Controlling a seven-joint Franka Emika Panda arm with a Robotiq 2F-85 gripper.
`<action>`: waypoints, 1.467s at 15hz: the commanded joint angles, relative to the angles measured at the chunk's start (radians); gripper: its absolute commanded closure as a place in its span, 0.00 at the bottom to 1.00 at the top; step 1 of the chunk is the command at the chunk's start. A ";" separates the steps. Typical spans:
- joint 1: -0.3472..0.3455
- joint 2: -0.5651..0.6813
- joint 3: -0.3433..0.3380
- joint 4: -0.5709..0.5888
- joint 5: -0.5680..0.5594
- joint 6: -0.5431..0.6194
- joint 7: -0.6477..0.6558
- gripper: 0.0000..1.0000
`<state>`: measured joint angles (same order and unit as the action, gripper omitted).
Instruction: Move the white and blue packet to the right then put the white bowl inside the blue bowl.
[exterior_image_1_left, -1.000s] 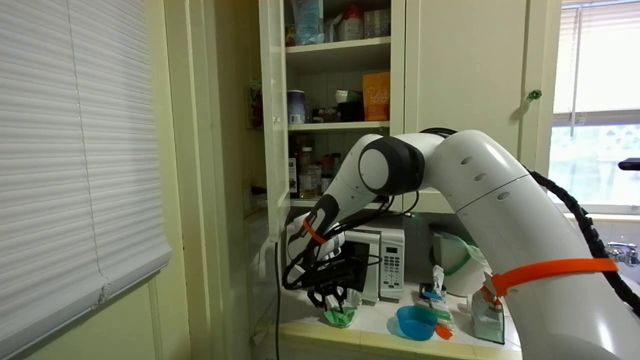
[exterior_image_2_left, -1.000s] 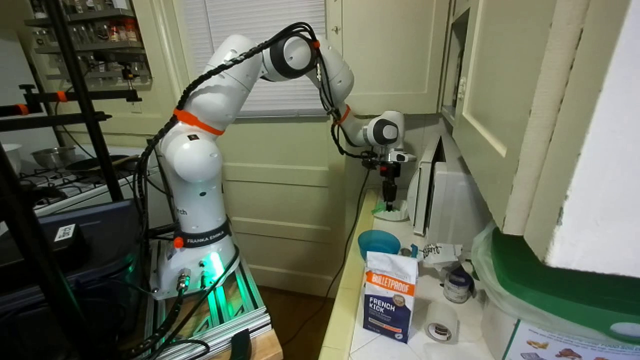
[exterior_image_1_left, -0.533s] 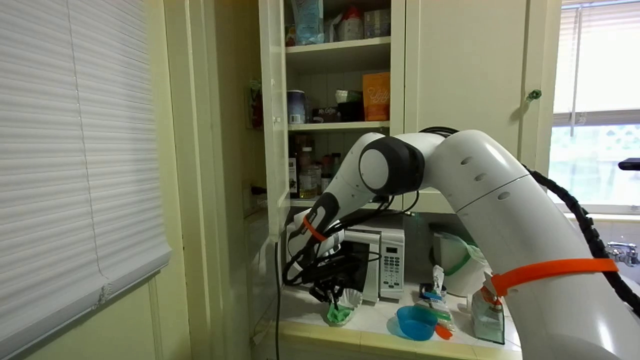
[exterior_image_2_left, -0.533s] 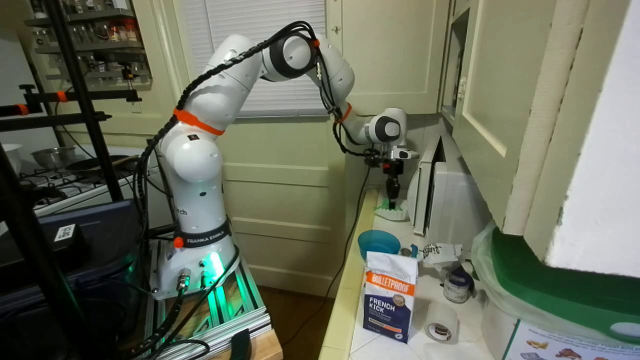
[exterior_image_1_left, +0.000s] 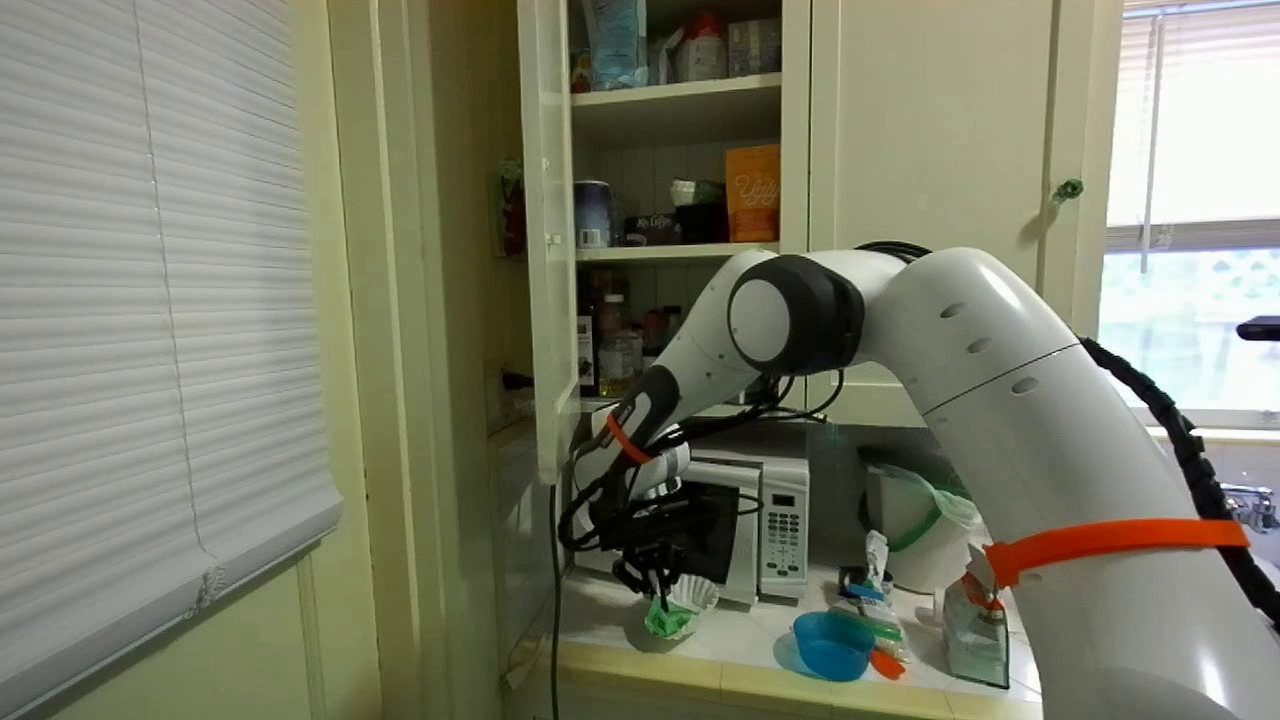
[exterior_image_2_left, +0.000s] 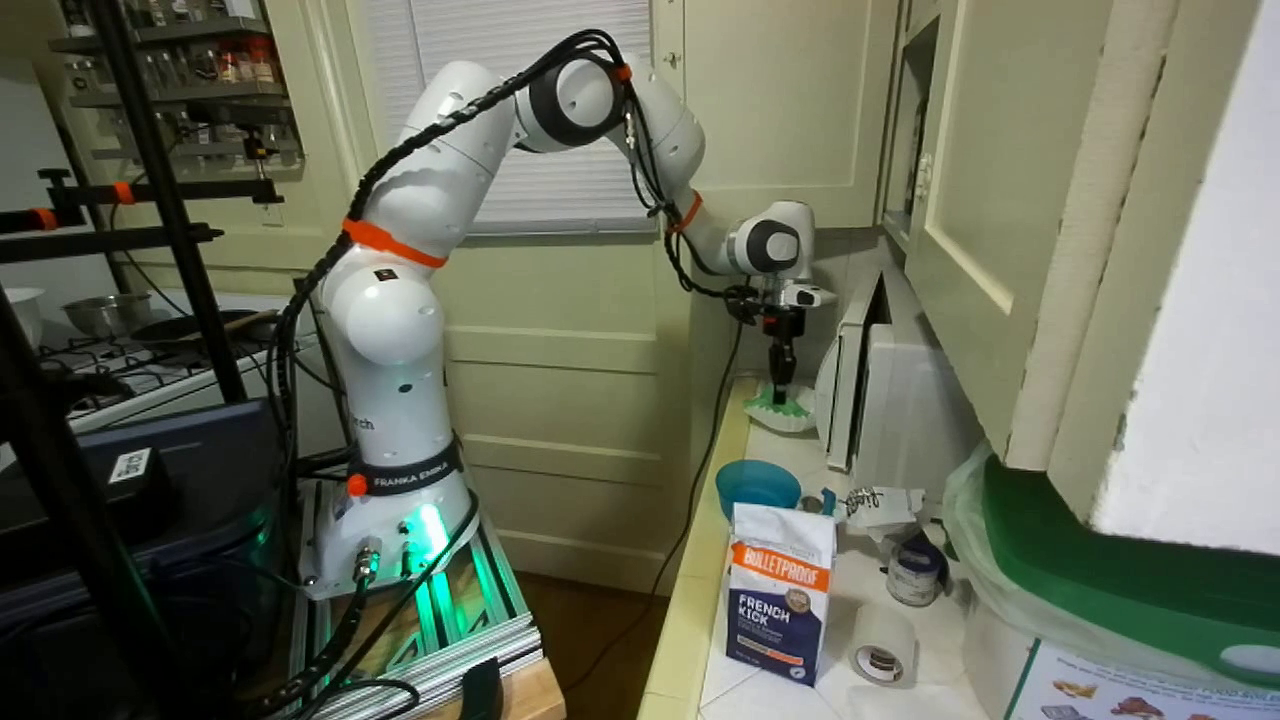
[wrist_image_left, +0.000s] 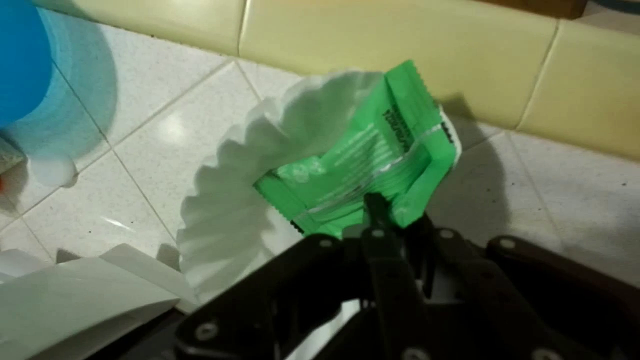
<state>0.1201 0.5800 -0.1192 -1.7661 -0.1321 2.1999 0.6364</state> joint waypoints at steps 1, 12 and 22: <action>-0.024 -0.106 0.028 -0.097 0.075 -0.037 -0.047 0.97; -0.073 -0.357 0.041 -0.406 0.237 -0.018 -0.095 0.97; -0.157 -0.511 -0.005 -0.533 0.200 0.005 -0.048 0.97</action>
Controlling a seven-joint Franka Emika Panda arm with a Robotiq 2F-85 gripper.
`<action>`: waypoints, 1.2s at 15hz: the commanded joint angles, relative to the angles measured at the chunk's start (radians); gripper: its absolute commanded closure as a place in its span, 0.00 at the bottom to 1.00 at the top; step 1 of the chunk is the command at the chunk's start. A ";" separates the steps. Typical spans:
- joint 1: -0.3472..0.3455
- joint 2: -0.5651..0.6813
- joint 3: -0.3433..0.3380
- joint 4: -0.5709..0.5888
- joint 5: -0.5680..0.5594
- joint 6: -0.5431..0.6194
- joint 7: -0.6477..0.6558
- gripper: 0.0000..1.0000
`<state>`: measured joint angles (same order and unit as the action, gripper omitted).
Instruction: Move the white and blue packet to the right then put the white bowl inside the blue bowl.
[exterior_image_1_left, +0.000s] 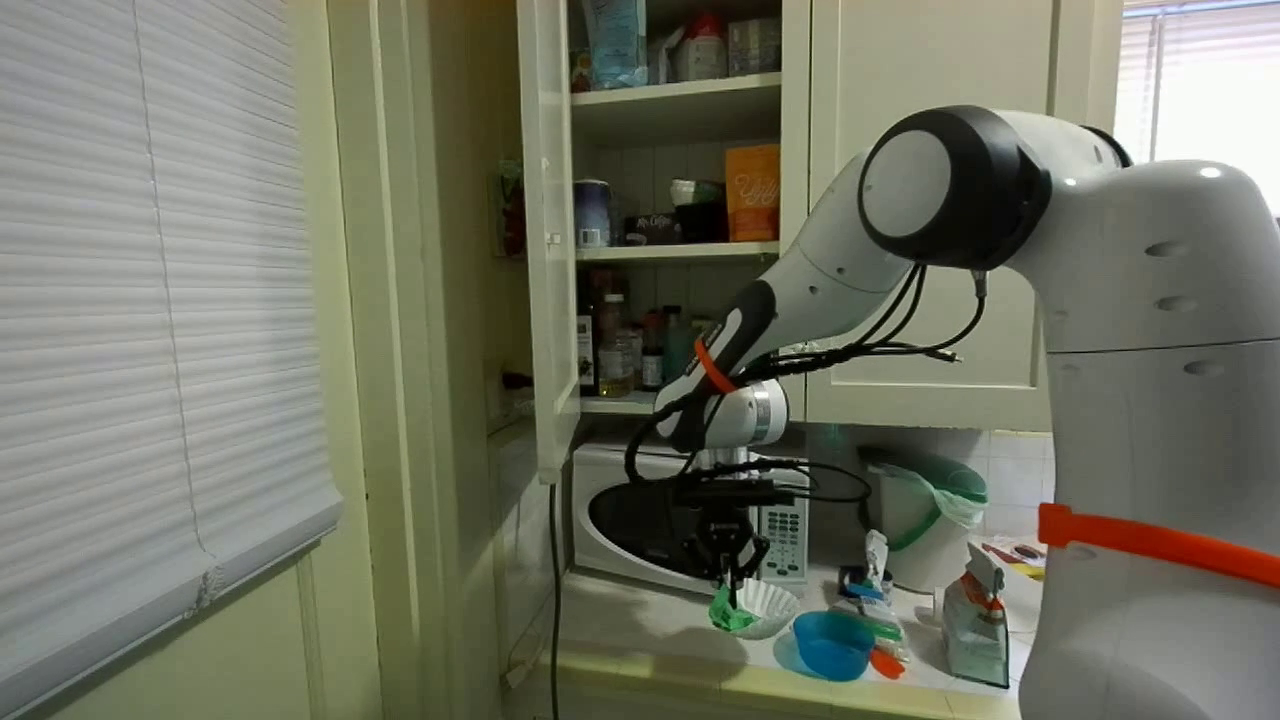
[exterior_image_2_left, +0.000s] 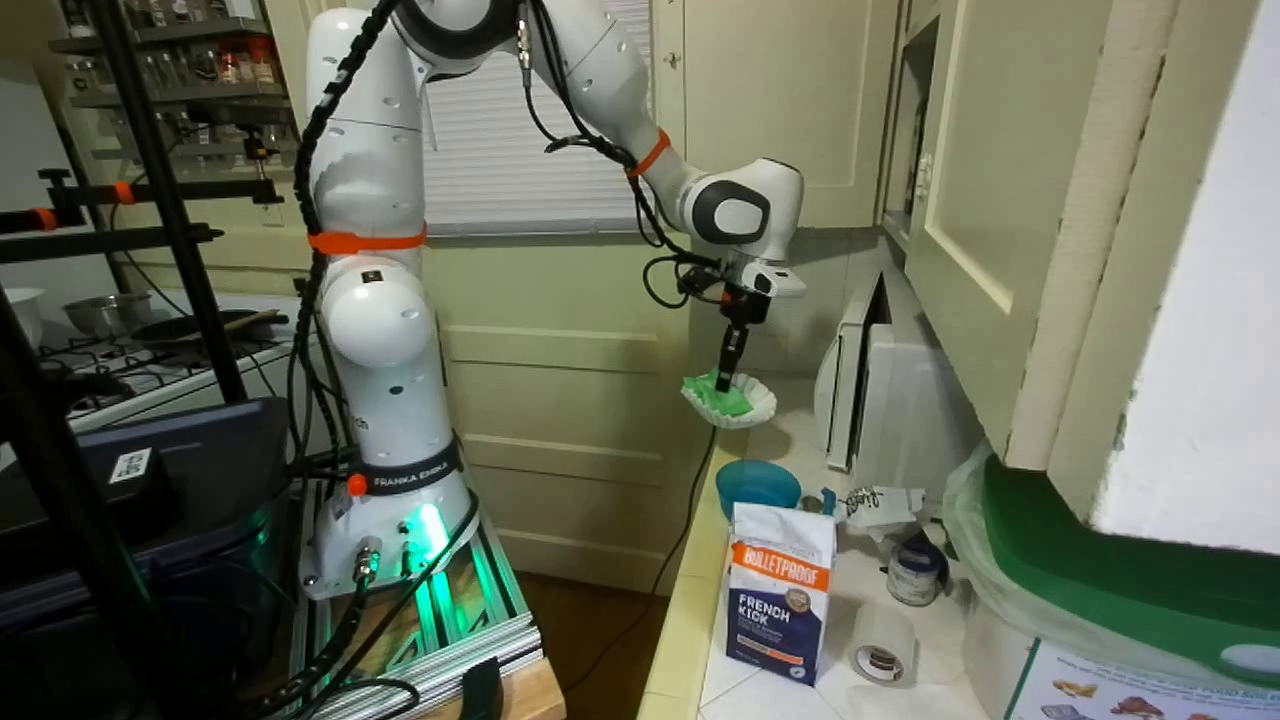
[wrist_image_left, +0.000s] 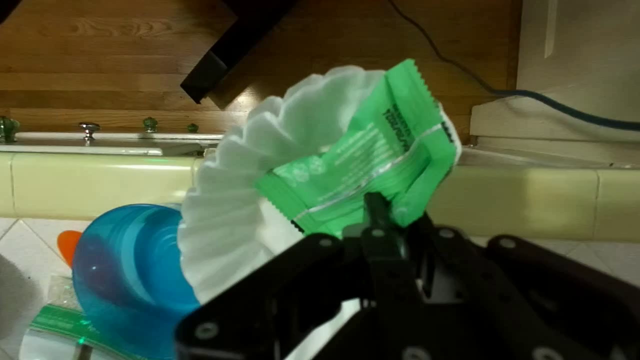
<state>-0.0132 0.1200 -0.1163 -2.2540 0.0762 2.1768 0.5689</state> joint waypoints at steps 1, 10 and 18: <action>-0.033 -0.053 -0.013 -0.042 -0.022 0.029 0.019 0.97; -0.080 -0.002 -0.048 -0.020 -0.136 0.071 0.015 0.97; -0.085 0.058 -0.065 -0.028 -0.195 0.096 0.007 0.97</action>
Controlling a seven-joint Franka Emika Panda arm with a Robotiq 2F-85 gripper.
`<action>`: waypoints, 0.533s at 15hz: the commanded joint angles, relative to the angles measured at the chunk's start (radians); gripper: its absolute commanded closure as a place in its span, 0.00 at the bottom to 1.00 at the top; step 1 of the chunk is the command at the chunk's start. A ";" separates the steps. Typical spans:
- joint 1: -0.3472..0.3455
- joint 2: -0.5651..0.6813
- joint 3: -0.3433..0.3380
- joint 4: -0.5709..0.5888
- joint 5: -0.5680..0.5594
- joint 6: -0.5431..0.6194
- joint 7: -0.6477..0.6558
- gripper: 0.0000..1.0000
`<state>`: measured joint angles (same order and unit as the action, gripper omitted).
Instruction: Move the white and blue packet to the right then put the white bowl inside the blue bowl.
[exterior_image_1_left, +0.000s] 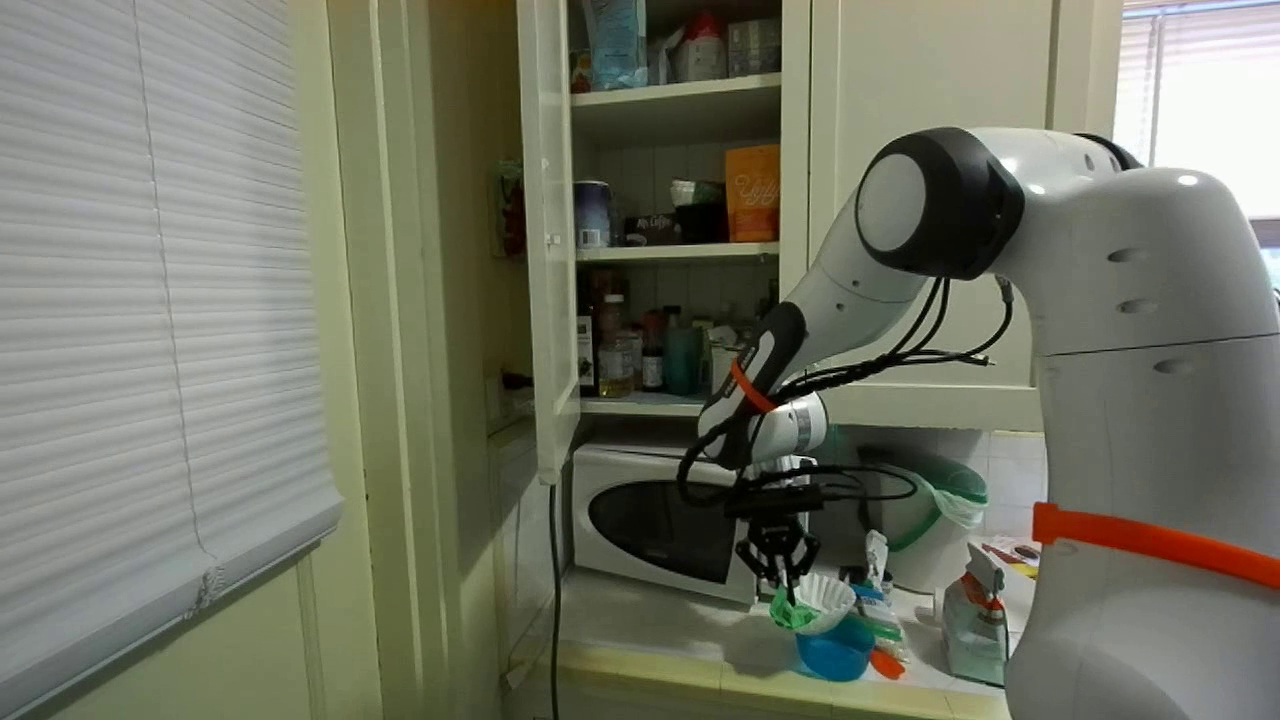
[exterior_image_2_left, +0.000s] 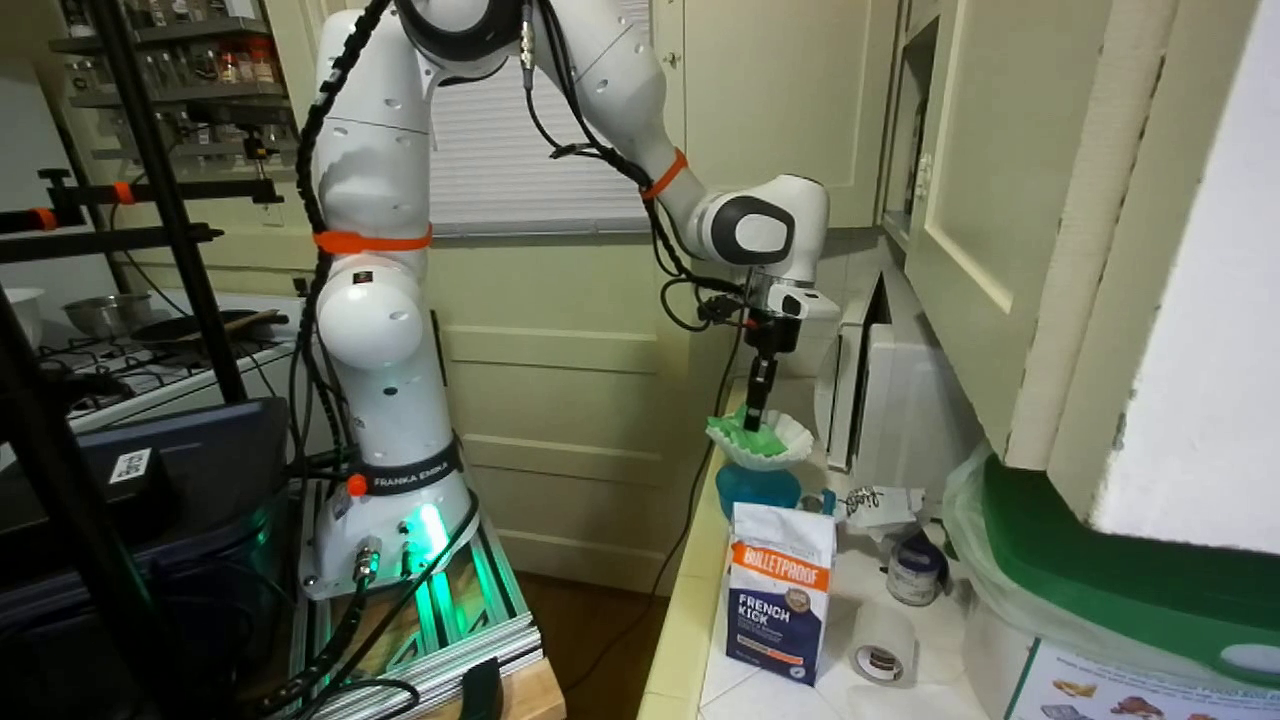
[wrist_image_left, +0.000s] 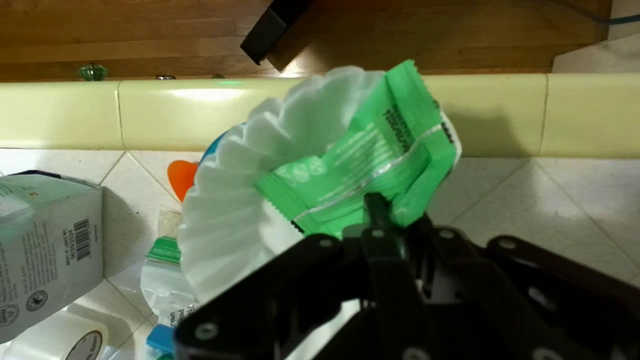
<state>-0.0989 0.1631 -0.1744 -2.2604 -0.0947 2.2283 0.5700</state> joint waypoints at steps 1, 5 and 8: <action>0.001 0.022 -0.010 -0.024 -0.026 0.055 0.009 0.97; 0.001 0.059 -0.021 -0.038 -0.031 0.131 -0.007 0.97; 0.001 0.065 -0.034 -0.066 -0.033 0.181 -0.005 0.97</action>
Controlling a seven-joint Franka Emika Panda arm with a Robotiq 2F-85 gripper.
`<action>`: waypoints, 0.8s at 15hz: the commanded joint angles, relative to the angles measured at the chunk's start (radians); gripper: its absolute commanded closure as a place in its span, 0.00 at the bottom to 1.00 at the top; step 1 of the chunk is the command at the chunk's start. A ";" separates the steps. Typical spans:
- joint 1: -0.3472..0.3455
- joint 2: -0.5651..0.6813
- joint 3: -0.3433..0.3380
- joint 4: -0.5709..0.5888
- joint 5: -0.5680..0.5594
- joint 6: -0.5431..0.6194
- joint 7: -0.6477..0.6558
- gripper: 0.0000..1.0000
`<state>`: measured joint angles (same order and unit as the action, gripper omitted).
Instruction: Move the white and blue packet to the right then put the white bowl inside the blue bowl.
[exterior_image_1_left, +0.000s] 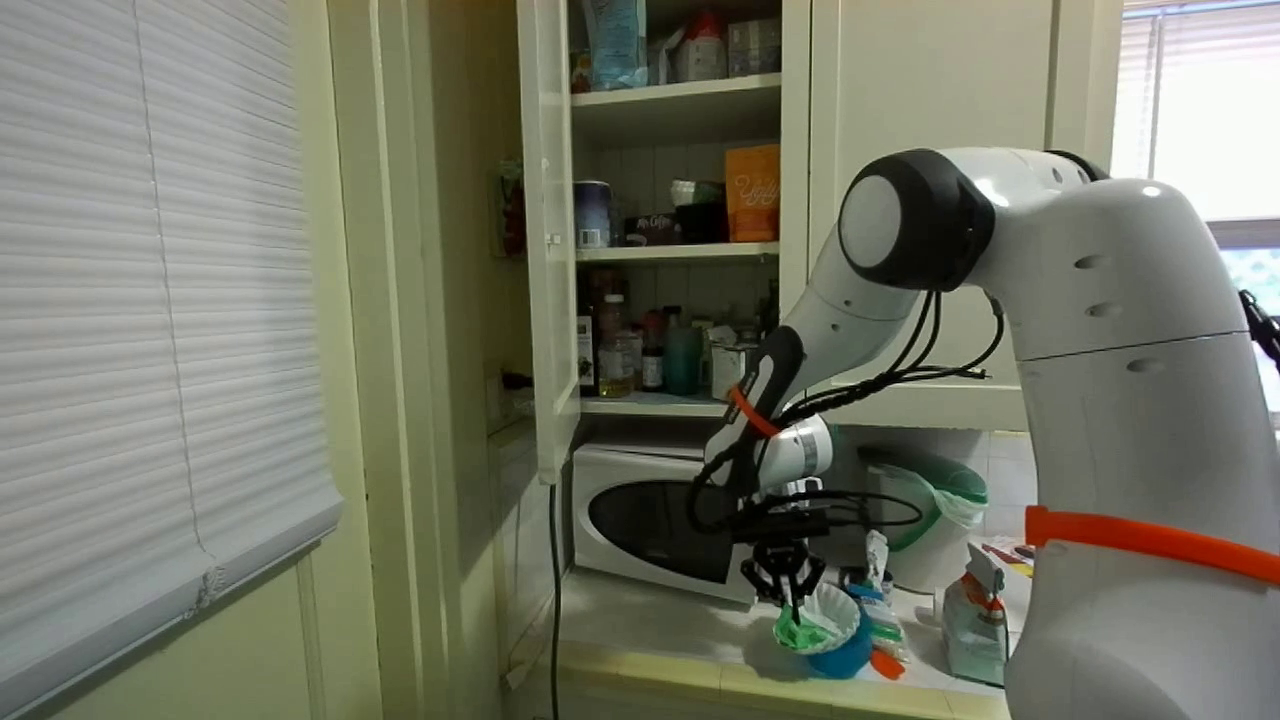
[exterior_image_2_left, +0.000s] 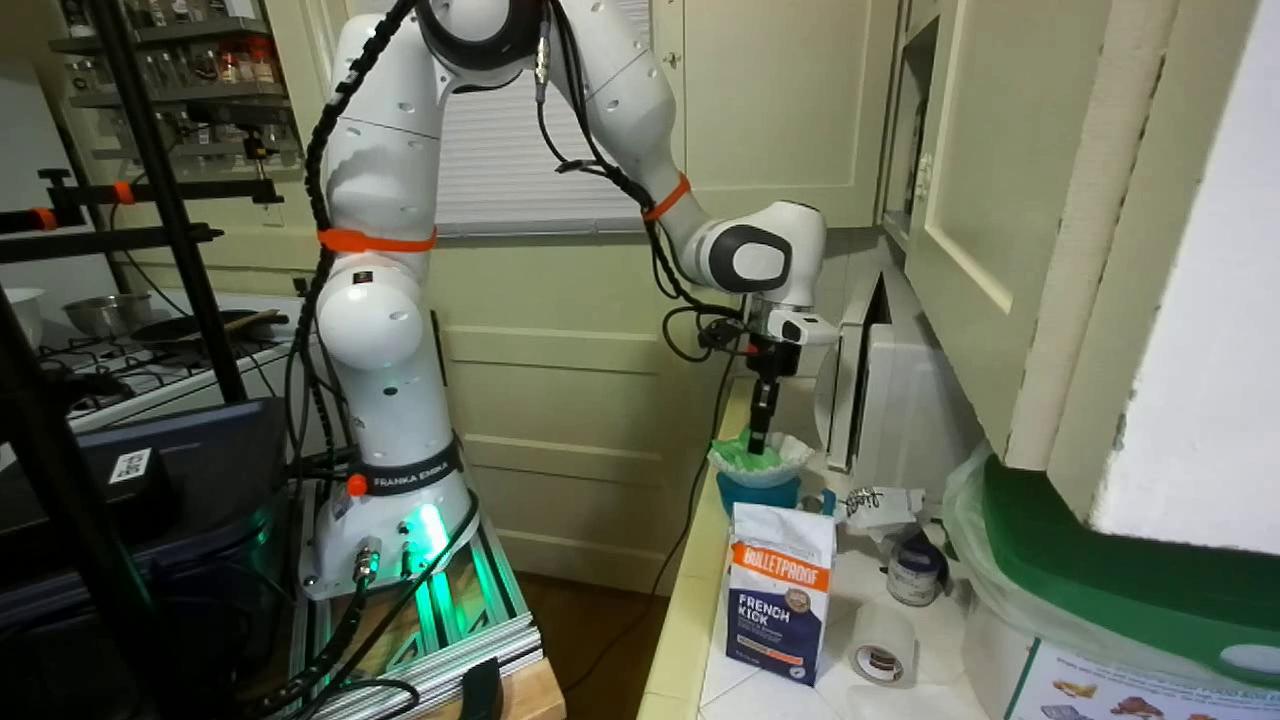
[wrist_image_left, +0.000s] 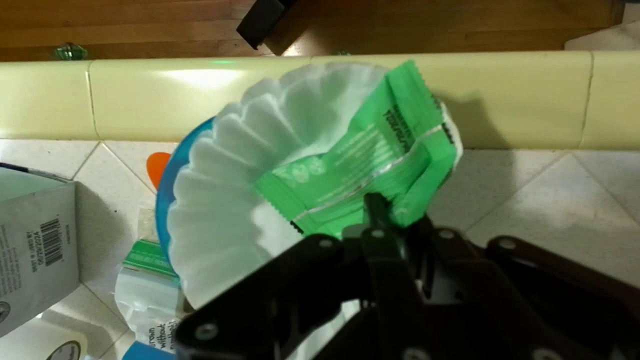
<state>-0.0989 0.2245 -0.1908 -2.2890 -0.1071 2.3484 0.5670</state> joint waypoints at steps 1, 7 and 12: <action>0.001 0.004 -0.023 -0.047 -0.020 0.077 -0.002 0.97; -0.003 -0.031 -0.055 -0.123 -0.023 0.163 -0.012 0.97; -0.010 -0.089 -0.078 -0.188 -0.021 0.234 -0.029 0.97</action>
<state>-0.0997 0.2027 -0.2540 -2.4082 -0.1084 2.5324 0.5569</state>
